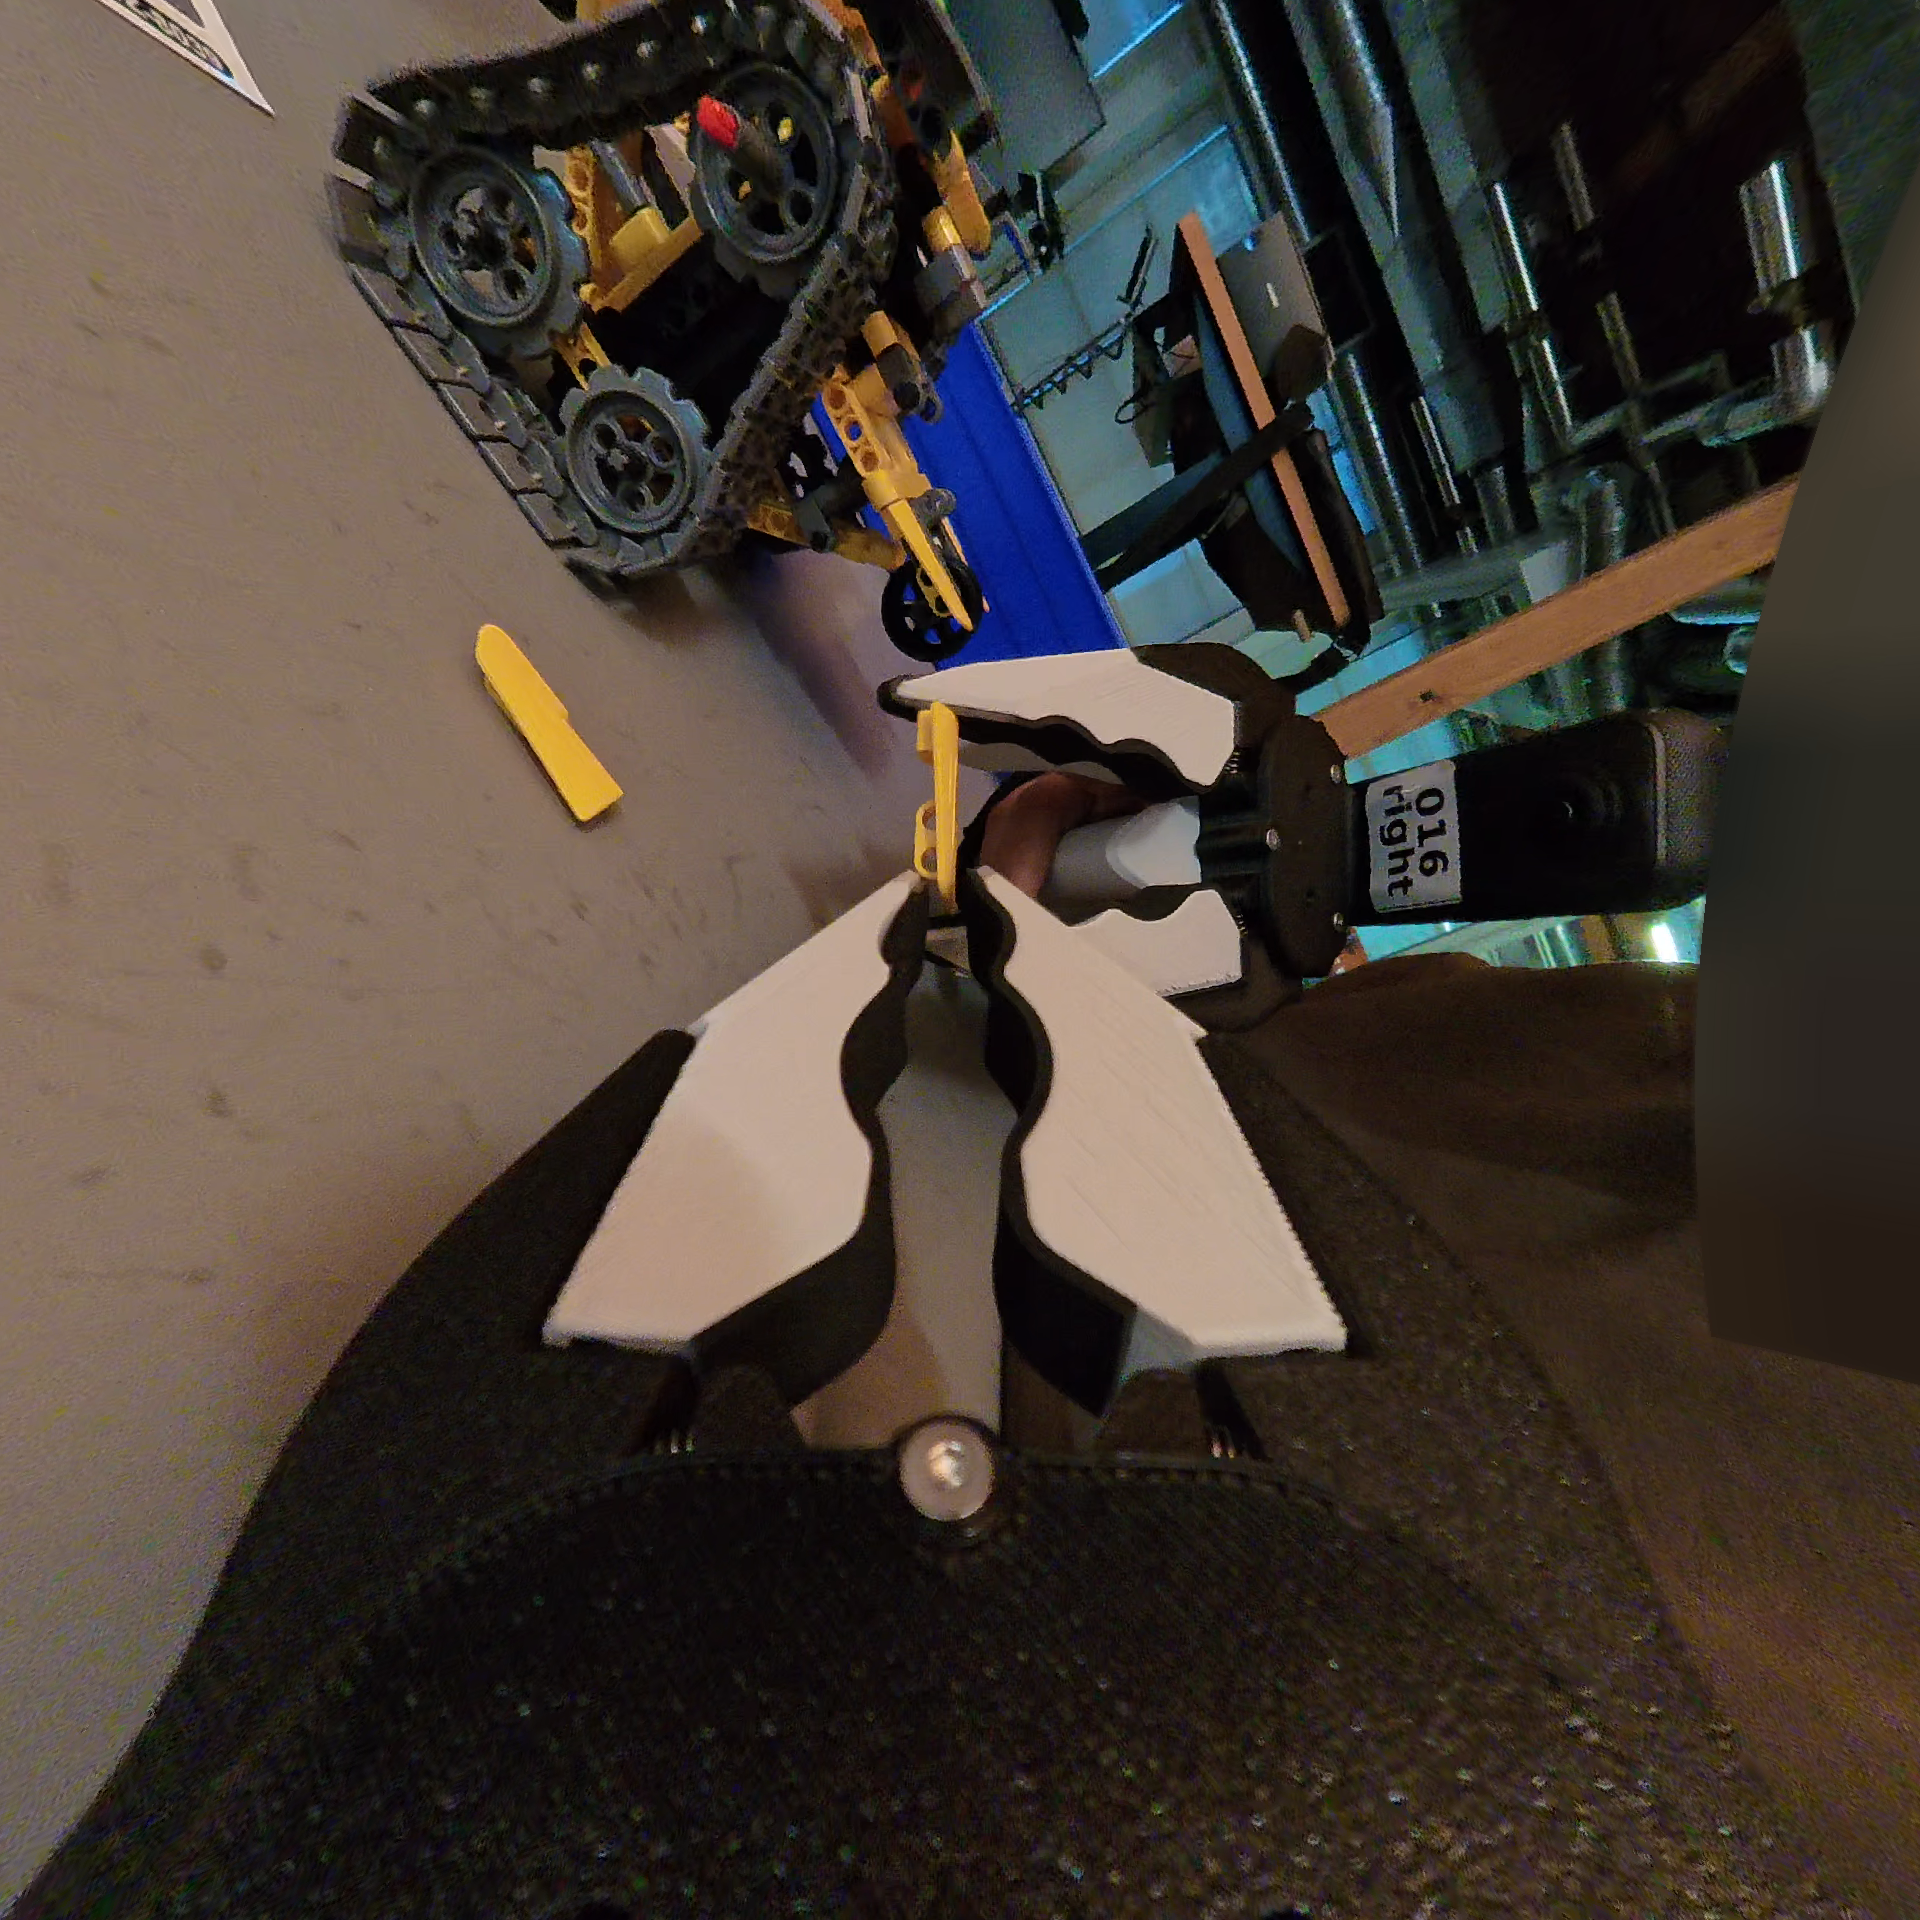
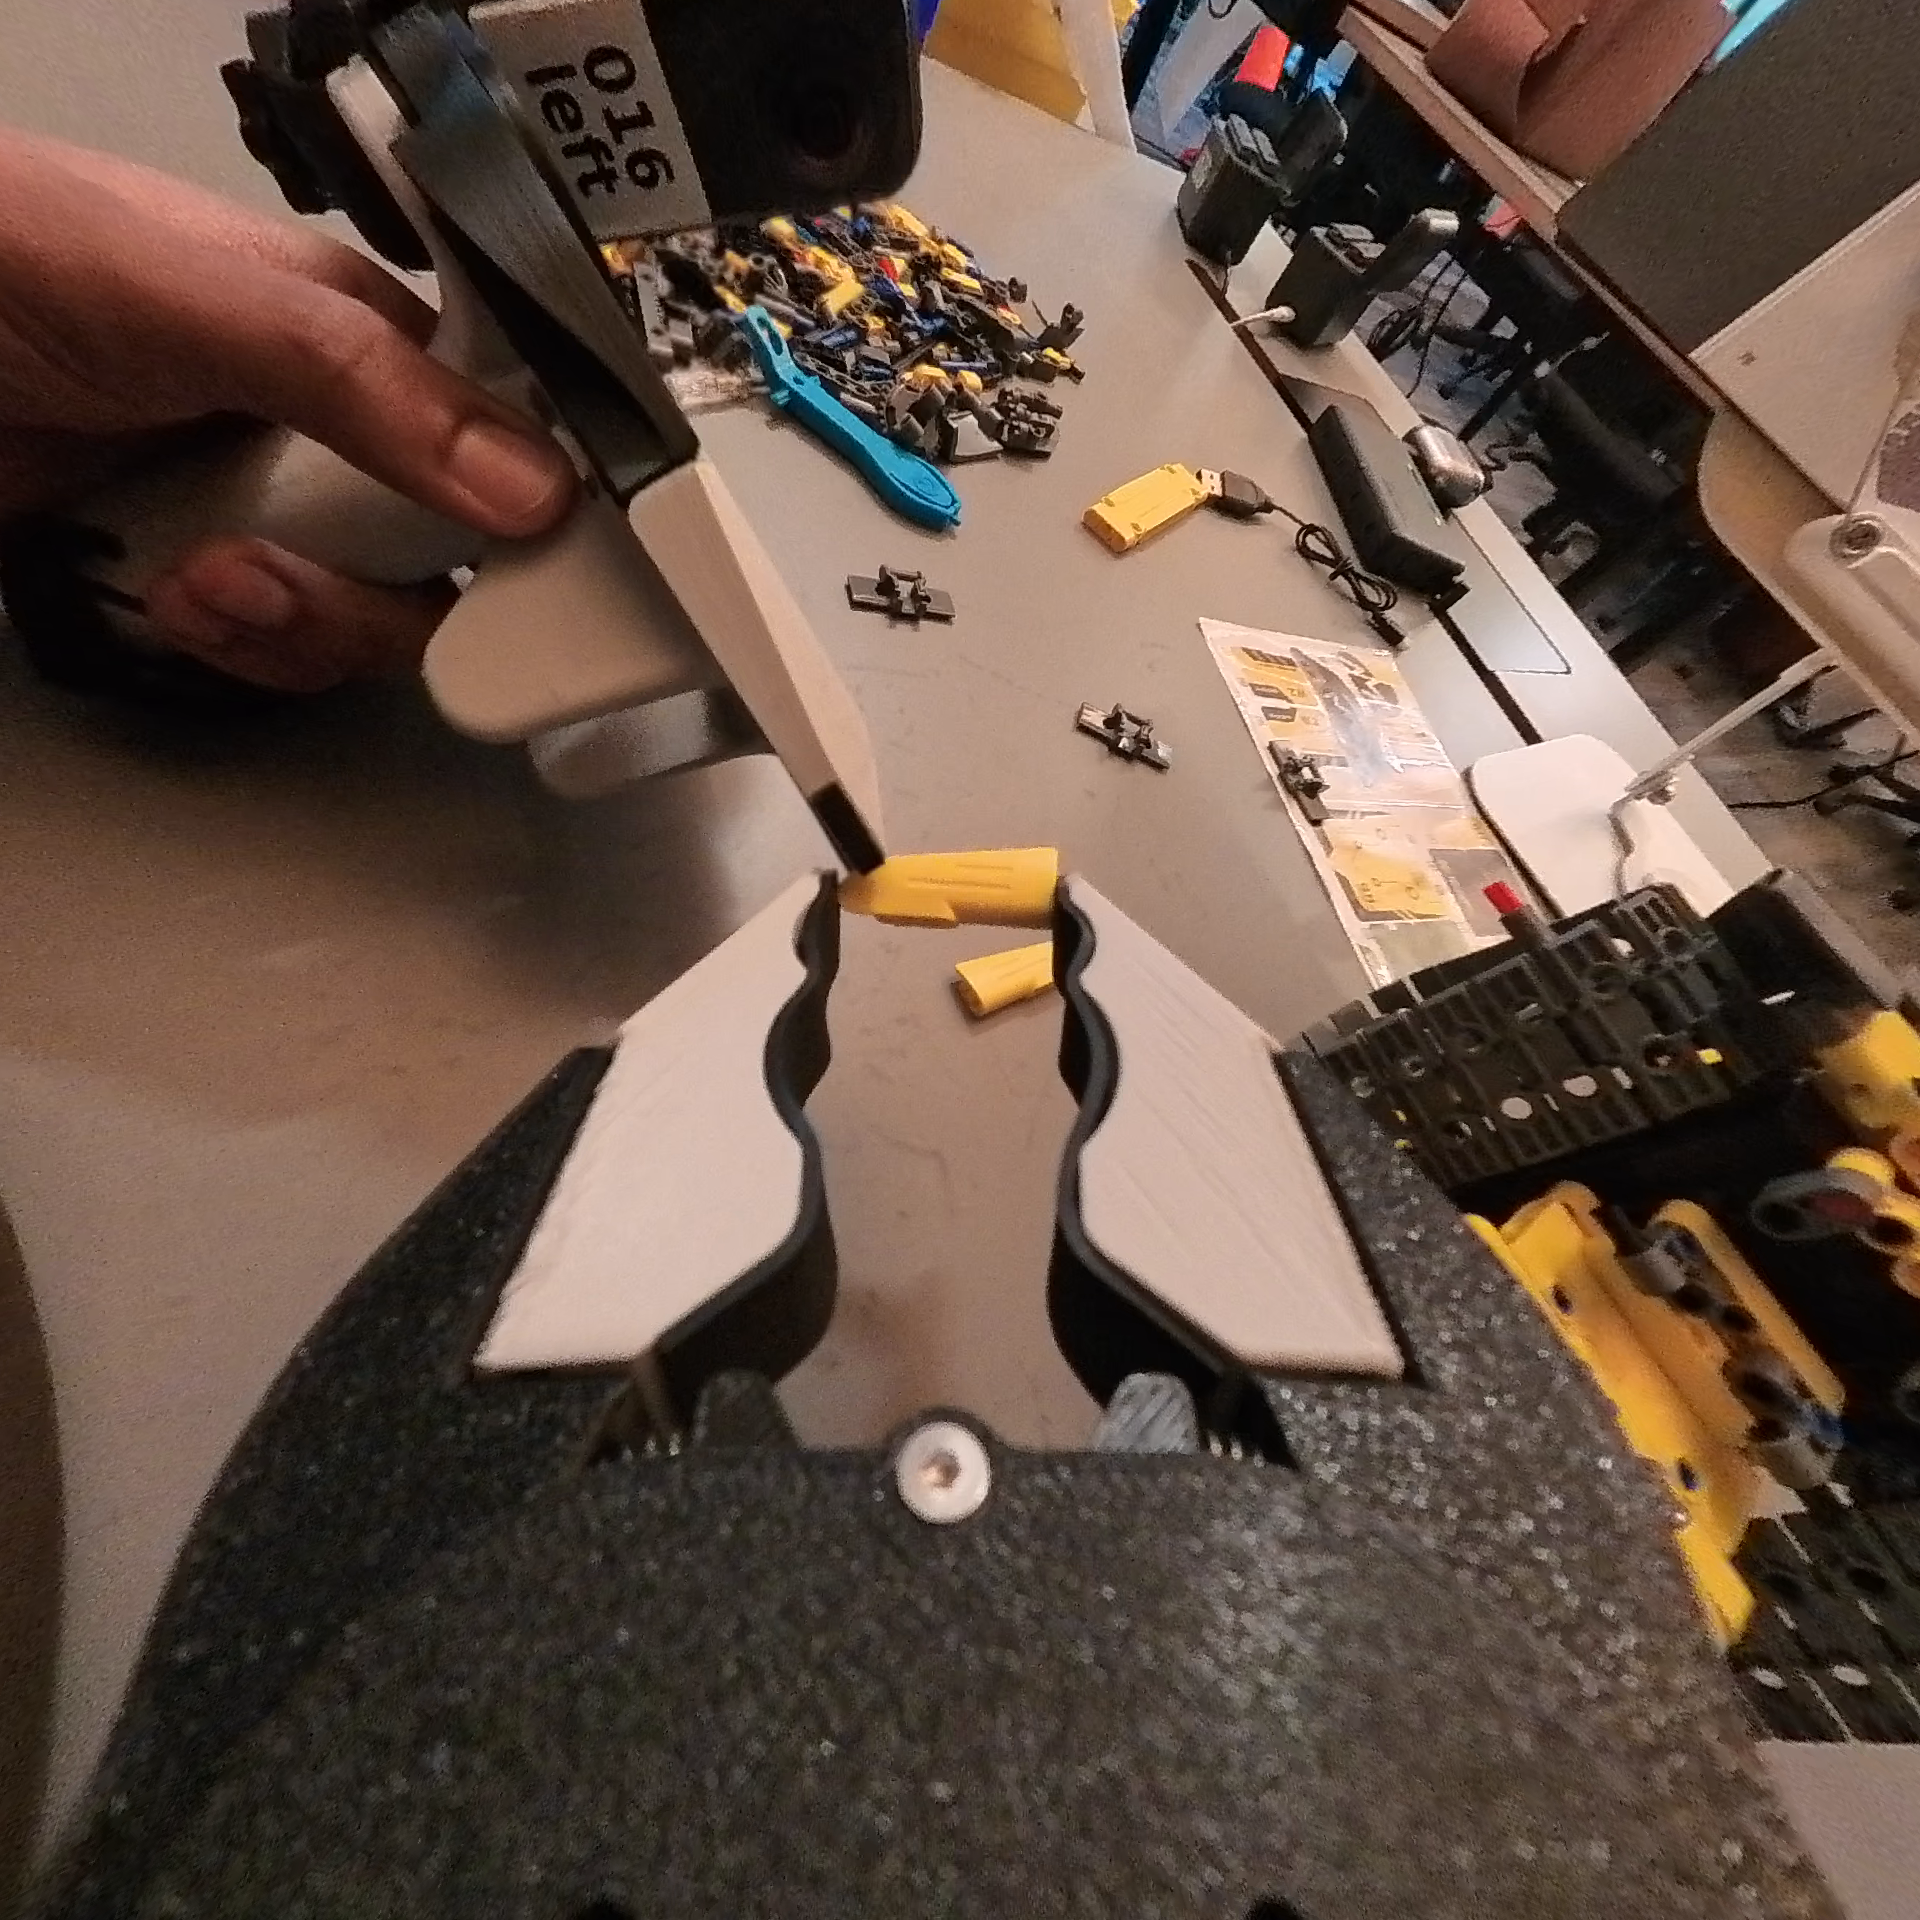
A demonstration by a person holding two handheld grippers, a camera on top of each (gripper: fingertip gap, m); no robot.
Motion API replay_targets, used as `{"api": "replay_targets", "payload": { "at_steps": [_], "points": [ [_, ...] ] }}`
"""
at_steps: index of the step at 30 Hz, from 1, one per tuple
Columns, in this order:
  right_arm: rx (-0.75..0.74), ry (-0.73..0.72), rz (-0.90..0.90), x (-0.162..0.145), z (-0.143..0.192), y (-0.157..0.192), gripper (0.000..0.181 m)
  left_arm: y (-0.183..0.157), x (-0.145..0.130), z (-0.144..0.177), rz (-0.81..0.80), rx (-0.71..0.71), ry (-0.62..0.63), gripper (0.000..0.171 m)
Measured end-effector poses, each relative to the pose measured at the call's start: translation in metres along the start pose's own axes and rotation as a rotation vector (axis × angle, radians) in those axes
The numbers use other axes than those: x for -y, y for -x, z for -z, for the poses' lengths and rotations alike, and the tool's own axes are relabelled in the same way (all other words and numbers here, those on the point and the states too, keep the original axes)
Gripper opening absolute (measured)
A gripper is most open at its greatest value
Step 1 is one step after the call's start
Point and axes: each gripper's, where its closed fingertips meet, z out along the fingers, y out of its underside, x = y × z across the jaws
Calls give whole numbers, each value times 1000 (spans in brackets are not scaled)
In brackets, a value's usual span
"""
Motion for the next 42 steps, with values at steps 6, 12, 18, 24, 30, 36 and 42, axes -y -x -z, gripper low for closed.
{"api": "replay_targets", "payload": {
  "at_steps": [6,12,18,24,30,36,42],
  "points": [
    [21,-6,-32,0,0,0,40,4,5,6,-19,26,-6,4],
    [49,2,-50,-3,-2,3,40,7,18,15,-87,77,-36,7],
    [86,24,-72,-8,-4,6,40,7,34,16,-217,145,-37,14],
    [139,62,-97,-17,-8,12,40,9,48,15,-360,234,26,25],
    [203,93,-132,-25,-12,20,41,10,68,13,-486,289,79,33],
    [259,128,-147,-32,-13,27,40,37,72,3,-692,457,206,33],
    [291,161,-161,-37,-11,29,40,60,54,4,-740,508,287,30]
  ]
}}
